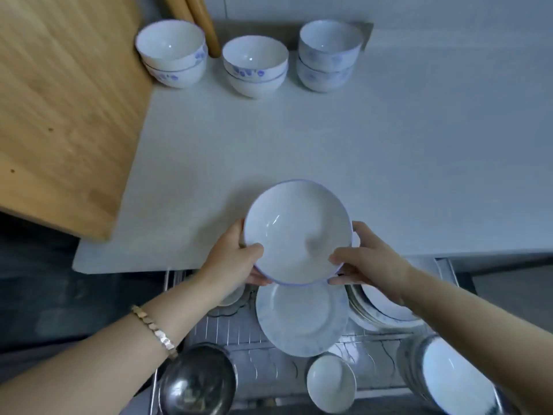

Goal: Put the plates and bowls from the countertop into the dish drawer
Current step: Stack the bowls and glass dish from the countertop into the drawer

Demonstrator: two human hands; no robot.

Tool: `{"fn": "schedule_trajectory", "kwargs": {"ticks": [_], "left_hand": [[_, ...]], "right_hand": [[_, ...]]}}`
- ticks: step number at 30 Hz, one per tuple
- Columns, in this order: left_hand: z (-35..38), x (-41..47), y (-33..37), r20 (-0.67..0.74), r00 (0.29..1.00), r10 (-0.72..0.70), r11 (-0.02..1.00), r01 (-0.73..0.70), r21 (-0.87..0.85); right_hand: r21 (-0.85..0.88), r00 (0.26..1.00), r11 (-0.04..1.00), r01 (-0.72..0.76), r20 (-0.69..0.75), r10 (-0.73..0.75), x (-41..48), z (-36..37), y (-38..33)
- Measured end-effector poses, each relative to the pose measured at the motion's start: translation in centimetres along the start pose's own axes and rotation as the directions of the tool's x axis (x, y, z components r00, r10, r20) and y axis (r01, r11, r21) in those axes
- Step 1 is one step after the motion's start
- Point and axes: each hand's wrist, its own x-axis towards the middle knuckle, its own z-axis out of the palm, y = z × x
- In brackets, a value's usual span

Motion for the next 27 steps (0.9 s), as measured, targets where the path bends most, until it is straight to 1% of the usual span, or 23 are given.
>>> {"fn": "schedule_trajectory", "kwargs": {"ticks": [3, 5, 6, 7, 8, 9, 10, 12, 15, 17, 18, 20, 21, 22, 23, 25, 26, 27], "left_hand": [[5.7, -2.3, -3.6, 0.073, 0.997, -0.003, 0.998, -0.001, 0.057], [9.4, -3.6, -6.0, 0.165, 0.986, 0.007, 0.993, -0.027, 0.119], [11.3, -4.1, -7.2, 0.225, 0.974, 0.01, 0.985, -0.048, 0.164], [13.0, -4.5, -8.3, 0.286, 0.958, -0.002, 0.974, -0.063, 0.218], [14.7, -4.8, -9.6, 0.339, 0.94, -0.024, 0.963, -0.07, 0.262], [16.2, -5.1, -10.8, 0.379, 0.923, -0.058, 0.952, -0.063, 0.299], [17.5, -5.3, -12.1, 0.404, 0.91, -0.091, 0.945, -0.049, 0.323], [19.5, -5.5, -14.5, 0.406, 0.902, -0.146, 0.937, -0.006, 0.35], [20.6, -5.3, -18.0, 0.373, 0.9, -0.226, 0.944, 0.108, 0.313], [20.4, -4.9, -19.8, 0.303, 0.923, -0.238, 0.915, 0.108, 0.388], [20.0, -4.6, -20.6, 0.227, 0.945, -0.234, 0.887, 0.112, 0.447], [19.2, -3.7, -22.2, 0.016, 0.973, -0.229, 0.797, 0.178, 0.577], [18.7, -3.0, -23.3, -0.063, 0.971, -0.231, 0.739, 0.217, 0.638], [18.4, -2.4, -24.1, -0.101, 0.959, -0.264, 0.687, 0.261, 0.678], [18.2, -1.7, -24.8, -0.107, 0.943, -0.317, 0.668, 0.301, 0.68], [18.5, -0.5, -25.9, -0.065, 0.909, -0.413, 0.688, 0.358, 0.631], [18.7, 0.0, -26.3, -0.063, 0.904, -0.422, 0.692, 0.366, 0.622], [18.9, 0.4, -26.7, -0.091, 0.915, -0.394, 0.685, 0.358, 0.635]], "right_hand": [[-0.185, 0.998, 0.981, -0.057, -0.047, 0.049, -3.0, -5.6, 2.6], [-0.329, 0.998, 0.943, -0.05, -0.061, 0.032, -3.9, -8.7, 5.0], [-0.44, 0.998, 0.897, -0.038, -0.052, 0.017, -4.1, -10.0, 6.5], [-0.576, 1.0, 0.817, -0.019, -0.027, 0.005, -4.2, -11.1, 8.0], [-0.702, 1.0, 0.712, -0.001, 0.006, 0.007, -4.2, -12.0, 9.7], [-0.789, 0.999, 0.614, 0.011, 0.03, 0.021, -4.1, -12.7, 11.2], [-0.839, 0.998, 0.544, 0.013, 0.042, 0.042, -3.9, -13.2, 12.7], [-0.883, 0.996, 0.469, 0.021, 0.061, 0.07, -3.4, -13.8, 15.3], [-0.933, 0.993, 0.348, 0.087, 0.109, 0.043, -1.7, -13.7, 18.5], [-0.96, 0.99, 0.245, 0.137, 0.141, -0.003, -0.4, -13.5, 20.0], [-0.967, 0.987, 0.199, 0.16, 0.159, -0.02, 0.3, -13.4, 20.6], [-0.973, 0.982, 0.131, 0.19, 0.188, -0.026, 1.4, -13.1, 21.3], [-0.975, 0.98, 0.103, 0.199, 0.198, -0.017, 1.9, -12.9, 21.5], [-0.976, 0.979, 0.077, 0.205, 0.205, -0.01, 2.4, -12.7, 21.7], [-0.977, 0.978, 0.048, 0.208, 0.208, -0.003, 3.0, -12.4, 21.9], [-0.979, 0.979, -0.005, 0.205, 0.205, 0.007, 3.9, -11.8, 22.4], [-0.979, 0.979, -0.027, 0.202, 0.202, 0.016, 4.3, -11.4, 22.7], [-0.979, 0.98, -0.044, 0.2, 0.199, 0.025, 4.7, -11.2, 22.9]]}}
